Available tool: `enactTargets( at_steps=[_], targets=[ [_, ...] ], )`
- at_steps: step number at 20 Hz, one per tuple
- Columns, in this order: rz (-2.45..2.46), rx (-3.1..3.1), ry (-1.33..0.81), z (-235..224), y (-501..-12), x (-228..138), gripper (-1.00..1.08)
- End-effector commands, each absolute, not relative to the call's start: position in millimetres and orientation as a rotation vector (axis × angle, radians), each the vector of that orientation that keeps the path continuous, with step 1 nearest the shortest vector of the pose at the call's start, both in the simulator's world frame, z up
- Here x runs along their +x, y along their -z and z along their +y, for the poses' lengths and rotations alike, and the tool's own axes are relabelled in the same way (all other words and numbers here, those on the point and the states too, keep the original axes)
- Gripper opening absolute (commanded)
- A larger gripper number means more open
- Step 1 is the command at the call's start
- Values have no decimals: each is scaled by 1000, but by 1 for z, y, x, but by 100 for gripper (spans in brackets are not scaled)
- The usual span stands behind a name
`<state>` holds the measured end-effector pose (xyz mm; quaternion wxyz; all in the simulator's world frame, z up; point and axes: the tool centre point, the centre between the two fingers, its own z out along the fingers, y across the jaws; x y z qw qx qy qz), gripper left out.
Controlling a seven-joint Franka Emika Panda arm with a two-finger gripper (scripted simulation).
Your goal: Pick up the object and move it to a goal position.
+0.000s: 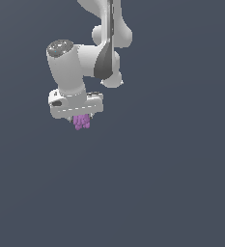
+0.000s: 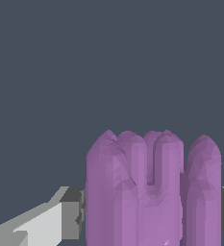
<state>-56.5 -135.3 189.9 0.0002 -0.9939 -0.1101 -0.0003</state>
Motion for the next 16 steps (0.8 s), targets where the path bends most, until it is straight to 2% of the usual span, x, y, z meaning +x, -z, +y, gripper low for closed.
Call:
enactTargets(
  at_steps=[1,16],
  targets=[
    [-346,-3122,2,-143,-220,-64,-100],
    [-346,-3121,1,-184,-384,-101,-100]
  ],
)
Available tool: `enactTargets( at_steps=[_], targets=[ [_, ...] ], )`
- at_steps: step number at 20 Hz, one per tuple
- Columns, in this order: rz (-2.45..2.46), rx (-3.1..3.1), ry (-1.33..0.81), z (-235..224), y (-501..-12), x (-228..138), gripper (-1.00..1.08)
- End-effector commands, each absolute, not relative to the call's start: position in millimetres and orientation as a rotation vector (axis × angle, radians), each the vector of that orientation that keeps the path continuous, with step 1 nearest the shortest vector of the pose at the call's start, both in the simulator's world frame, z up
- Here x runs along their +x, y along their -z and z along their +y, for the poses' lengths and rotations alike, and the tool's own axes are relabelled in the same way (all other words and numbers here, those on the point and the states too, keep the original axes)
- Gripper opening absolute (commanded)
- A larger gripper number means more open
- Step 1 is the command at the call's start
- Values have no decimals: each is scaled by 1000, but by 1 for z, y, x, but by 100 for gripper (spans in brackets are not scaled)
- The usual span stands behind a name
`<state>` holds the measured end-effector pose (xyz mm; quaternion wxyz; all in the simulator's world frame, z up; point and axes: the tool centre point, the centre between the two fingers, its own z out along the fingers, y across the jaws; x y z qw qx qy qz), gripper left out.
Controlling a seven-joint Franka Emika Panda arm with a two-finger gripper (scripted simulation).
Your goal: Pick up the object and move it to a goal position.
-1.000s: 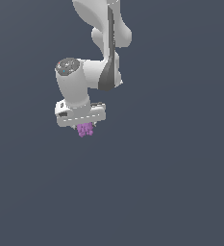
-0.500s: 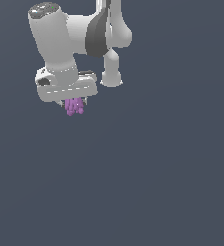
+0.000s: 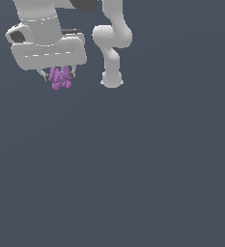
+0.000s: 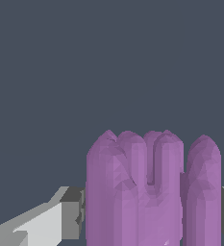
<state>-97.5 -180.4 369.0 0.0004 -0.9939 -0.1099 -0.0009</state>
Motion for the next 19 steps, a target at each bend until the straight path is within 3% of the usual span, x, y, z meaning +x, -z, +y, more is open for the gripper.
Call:
enactTargets(
  at_steps=[1,10,19],
  targets=[
    [-346,-3121,1,-187,-394,-103,-100],
    [-346,-3122,0,-202,-452,-113,-100],
    [-346,-3122,0,-207,-468,-115,-100]
  ],
)
